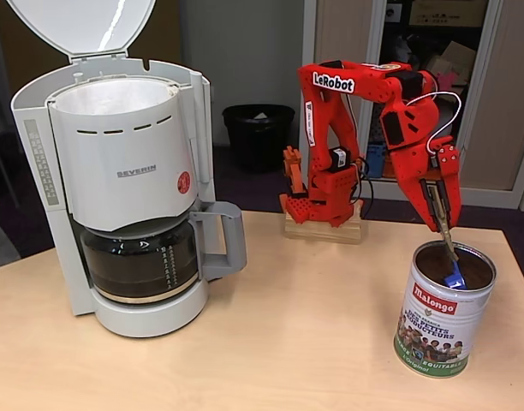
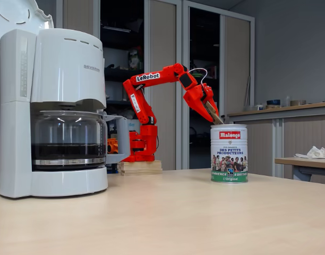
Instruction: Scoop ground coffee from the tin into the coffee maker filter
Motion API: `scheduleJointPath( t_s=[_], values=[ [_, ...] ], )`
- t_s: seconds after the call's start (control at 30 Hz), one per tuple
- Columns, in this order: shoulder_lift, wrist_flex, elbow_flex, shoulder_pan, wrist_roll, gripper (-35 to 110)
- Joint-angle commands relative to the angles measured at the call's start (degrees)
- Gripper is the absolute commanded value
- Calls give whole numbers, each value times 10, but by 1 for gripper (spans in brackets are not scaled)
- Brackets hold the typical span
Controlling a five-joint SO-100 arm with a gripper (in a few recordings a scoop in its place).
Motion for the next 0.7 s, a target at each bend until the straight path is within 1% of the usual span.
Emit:
scheduleJointPath(
  t_s=[0.0,0.27,0.5,0.67],
  values=[
    [3,17,-26,-13,2,0],
    [-5,29,-56,-16,26,0],
    [17,-11,-33,-9,122,0],
    [43,-30,2,1,162,0]
  ],
)
